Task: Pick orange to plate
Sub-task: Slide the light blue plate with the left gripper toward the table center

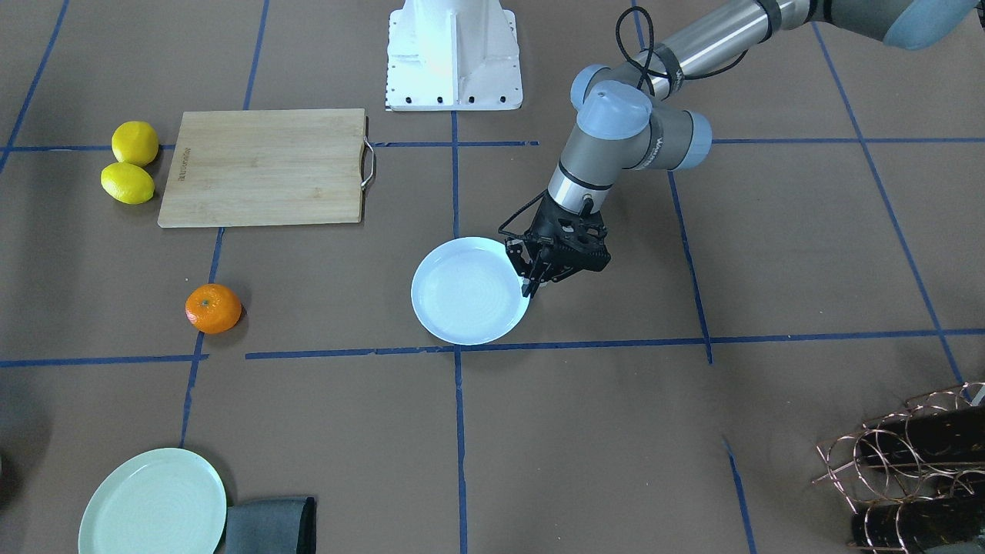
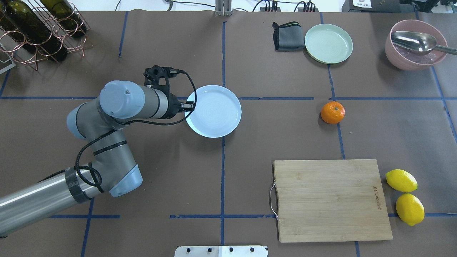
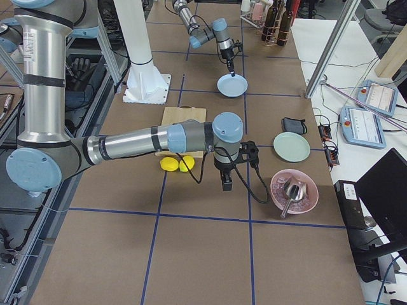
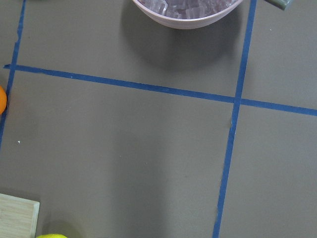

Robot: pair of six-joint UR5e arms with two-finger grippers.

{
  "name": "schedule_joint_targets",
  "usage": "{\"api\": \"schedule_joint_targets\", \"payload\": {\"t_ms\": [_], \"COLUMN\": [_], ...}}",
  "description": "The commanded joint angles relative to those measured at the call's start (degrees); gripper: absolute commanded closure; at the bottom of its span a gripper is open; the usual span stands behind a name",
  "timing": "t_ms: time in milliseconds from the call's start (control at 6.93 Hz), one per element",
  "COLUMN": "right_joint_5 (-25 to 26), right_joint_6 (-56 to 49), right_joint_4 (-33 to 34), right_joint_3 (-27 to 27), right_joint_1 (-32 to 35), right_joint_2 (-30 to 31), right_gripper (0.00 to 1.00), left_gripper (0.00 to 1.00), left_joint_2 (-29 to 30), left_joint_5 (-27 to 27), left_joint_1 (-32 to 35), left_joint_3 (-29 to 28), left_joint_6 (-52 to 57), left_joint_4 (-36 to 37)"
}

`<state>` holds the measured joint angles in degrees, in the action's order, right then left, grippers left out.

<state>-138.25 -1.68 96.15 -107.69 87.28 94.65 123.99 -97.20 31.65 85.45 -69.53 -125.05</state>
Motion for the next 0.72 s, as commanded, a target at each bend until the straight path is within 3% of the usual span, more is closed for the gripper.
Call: {"api": "schedule_joint_targets", "payload": {"t_ms": [0,288,433,577], "right_joint_5": [0.0,0.0,0.0,-0.1], "right_joint_6": [-0.1,-0.1,0.0,0.1], "right_joint_4": [0.0,0.0,0.0,-0.1], "right_joint_3": [0.0,0.0,-0.1,-0.2], "right_joint_1": [0.0,0.0,0.0,0.0], "right_joint_2": [0.0,0.0,0.0,-0.5], "right_gripper": [0.0,0.0,0.0,0.0], "left_gripper": [0.54,0.12,0.0,0.0], "left_joint_2": [0.4,0.2,-0.1,-0.4], "left_joint_5": [0.2,0.1,-0.3,-2.8], "left_joint_1": [-0.9,-0.9,-0.3,2.5], "left_joint_3": [-0.5,0.2,1.6,4.5], "left_joint_6": [-0.1,0.1,1.0,4.6], "left_joint_4": [0.0,0.1,0.8,6.6]}}
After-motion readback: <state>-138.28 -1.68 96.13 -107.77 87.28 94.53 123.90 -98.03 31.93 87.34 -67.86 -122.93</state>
